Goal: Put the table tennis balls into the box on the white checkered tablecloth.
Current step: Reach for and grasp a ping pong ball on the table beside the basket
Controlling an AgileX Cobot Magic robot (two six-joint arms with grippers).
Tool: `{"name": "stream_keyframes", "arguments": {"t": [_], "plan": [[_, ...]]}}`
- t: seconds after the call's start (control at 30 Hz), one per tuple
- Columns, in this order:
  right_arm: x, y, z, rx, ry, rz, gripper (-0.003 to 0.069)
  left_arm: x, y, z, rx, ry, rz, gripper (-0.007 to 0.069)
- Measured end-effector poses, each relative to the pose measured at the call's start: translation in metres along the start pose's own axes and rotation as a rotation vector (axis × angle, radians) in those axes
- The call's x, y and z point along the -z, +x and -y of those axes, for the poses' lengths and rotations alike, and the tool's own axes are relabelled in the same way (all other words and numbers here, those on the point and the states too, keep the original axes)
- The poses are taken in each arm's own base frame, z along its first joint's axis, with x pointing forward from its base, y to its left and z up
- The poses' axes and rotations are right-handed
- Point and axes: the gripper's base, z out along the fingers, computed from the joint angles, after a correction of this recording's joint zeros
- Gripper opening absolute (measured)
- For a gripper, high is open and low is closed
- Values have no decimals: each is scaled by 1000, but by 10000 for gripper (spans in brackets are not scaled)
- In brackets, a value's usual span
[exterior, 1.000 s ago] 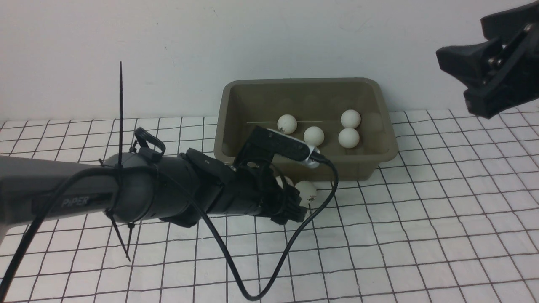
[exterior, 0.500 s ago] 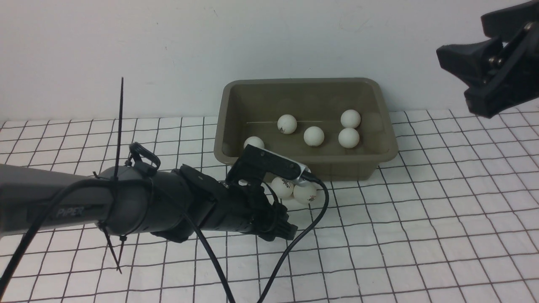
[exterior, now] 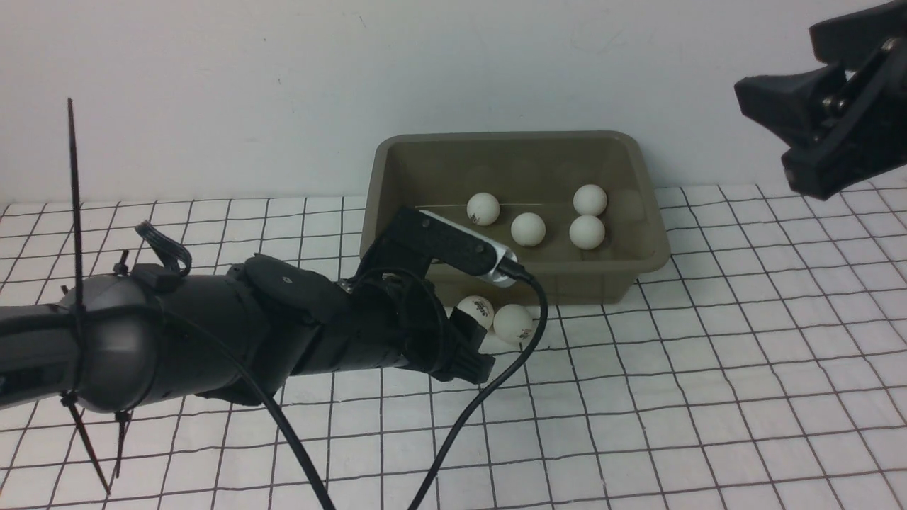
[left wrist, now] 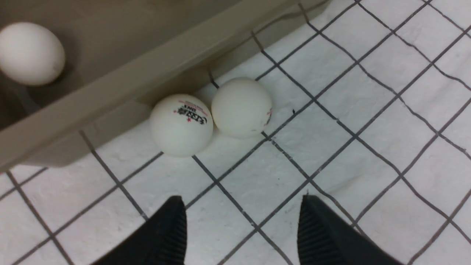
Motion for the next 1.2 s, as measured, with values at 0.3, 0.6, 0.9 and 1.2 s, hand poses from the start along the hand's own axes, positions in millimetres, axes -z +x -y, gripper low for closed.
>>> {"name": "stream_keyframes", "arguments": {"t": [0.3, 0.6, 0.9, 1.2], "plan": [[0, 0, 0, 0, 0, 0, 442, 27, -17, 4, -28, 38, 82, 373], [0, 0, 0, 0, 0, 0, 442, 77, -26, 42, -77, 432, 83, 358], [0, 0, 0, 0, 0, 0, 442, 86, 11, 32, -72, 329, -351, 298], [0, 0, 0, 0, 1, 4, 442, 72, 9, 4, -19, 12, -161, 233]]}}
